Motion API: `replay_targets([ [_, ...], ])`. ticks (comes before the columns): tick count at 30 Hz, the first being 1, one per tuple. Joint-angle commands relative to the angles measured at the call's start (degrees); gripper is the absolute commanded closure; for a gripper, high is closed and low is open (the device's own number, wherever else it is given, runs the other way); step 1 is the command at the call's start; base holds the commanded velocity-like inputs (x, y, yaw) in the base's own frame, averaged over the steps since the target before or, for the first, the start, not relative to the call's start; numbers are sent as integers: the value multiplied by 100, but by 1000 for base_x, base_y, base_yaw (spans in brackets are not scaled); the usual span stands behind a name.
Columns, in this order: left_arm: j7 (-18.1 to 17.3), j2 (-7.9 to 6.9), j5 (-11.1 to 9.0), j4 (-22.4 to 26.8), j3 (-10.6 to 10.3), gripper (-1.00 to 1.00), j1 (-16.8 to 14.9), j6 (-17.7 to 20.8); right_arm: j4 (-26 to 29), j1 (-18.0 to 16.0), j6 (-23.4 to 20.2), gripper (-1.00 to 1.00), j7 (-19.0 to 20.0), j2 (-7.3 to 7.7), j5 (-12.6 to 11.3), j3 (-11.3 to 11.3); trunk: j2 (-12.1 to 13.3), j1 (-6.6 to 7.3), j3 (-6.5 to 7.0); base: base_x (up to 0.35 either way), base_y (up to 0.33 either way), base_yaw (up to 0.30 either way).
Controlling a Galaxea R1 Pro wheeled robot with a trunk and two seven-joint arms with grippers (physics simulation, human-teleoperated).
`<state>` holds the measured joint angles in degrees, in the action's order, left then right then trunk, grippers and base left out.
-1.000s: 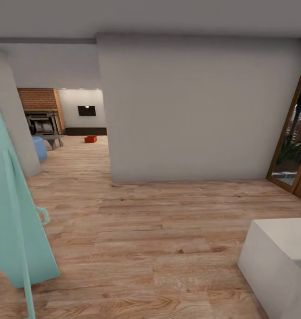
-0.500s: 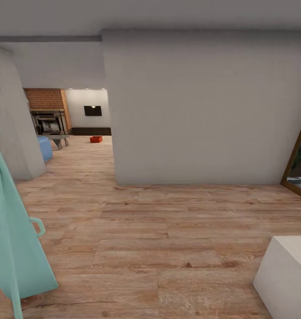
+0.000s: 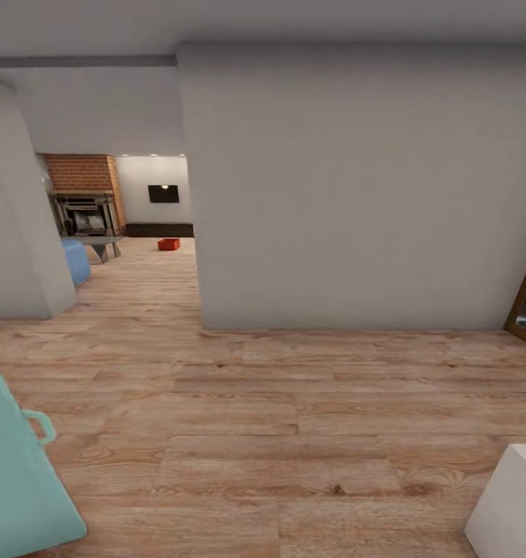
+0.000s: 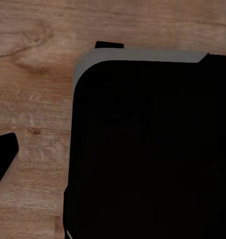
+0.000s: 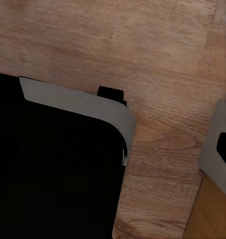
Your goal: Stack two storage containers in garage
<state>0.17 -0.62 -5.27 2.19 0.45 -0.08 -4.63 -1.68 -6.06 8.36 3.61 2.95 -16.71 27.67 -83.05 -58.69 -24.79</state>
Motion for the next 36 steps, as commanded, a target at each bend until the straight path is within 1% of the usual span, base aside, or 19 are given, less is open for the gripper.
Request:
replay_targets([
  [1, 1, 1, -56, 1, -1, -100, -1, -12, -17, -6, 34, -100, 35, -1, -61, 37, -3, -3, -5, 322, 0, 0],
  [36, 1, 1, -54, 1, -1, -100, -1, -12, -17, -5, 34, -100, 31, -13, -61, 37, -3, -3, -5, 322, 0, 0],
])
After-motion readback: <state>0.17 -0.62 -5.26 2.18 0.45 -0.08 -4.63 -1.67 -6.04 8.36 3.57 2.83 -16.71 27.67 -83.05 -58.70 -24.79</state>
